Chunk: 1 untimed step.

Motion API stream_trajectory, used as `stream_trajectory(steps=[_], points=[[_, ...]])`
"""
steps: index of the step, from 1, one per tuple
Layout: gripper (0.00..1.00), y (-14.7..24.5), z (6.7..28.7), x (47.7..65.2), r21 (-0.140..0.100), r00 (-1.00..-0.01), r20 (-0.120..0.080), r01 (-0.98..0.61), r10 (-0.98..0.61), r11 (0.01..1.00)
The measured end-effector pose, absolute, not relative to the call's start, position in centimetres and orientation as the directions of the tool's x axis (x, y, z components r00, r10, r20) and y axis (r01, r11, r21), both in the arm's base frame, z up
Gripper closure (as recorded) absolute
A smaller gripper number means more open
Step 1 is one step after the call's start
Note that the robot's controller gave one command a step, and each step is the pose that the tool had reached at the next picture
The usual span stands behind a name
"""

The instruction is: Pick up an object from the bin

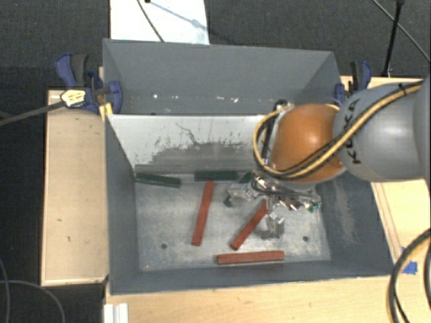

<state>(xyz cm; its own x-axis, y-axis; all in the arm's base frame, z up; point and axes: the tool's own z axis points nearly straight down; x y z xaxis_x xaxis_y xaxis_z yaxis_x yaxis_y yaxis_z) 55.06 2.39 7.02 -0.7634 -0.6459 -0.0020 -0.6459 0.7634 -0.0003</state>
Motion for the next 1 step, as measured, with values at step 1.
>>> stream_trajectory(steps=[1], points=[[1.0,2.39,7.03,55.06,-0.001,-0.763,-0.002,-0.646,-0.646,0.763]])
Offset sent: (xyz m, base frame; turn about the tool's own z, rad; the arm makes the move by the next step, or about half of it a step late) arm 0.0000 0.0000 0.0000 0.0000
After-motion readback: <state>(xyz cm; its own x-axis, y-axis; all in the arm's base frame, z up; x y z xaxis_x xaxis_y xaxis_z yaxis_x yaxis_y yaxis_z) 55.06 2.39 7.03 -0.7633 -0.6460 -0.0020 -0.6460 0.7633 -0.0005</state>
